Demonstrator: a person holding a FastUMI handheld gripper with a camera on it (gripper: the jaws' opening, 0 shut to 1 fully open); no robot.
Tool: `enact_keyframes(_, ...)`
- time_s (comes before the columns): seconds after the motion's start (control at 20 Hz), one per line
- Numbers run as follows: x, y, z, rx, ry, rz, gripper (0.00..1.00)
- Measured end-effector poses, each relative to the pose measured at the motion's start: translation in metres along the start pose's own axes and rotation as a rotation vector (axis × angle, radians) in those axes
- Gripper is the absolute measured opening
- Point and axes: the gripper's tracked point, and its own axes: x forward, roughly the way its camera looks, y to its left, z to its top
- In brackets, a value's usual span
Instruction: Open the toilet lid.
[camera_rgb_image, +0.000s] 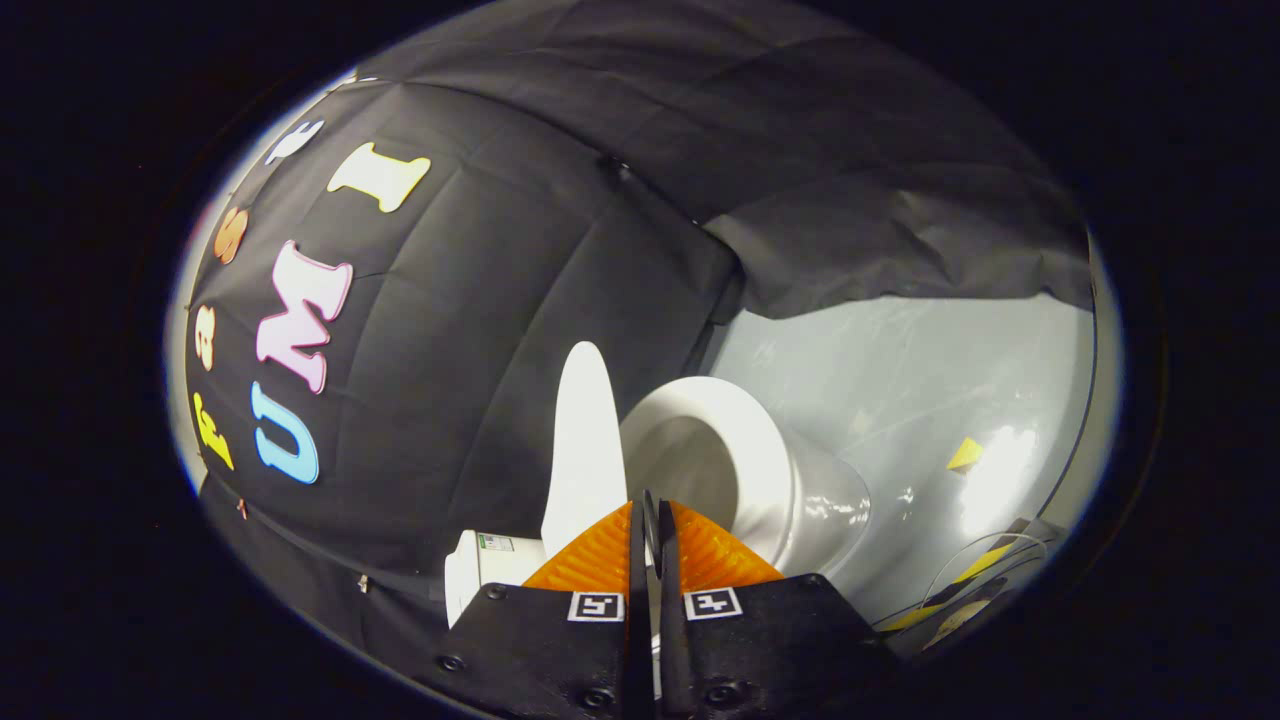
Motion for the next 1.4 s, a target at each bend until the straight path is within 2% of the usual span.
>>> enact_keyframes(0.55,-0.05,0.145,-0.032,-0.52,-0.102,-0.068,0.08)
enact_keyframes(1.05,-0.074,0.223,-0.08,-0.84,-0.195,-0.085,0.08)
enact_keyframes(1.2,-0.081,0.25,-0.105,-0.947,-0.231,-0.068,0.08)
enact_keyframes(1.4,-0.087,0.28,-0.136,-1.019,-0.263,-0.021,0.08)
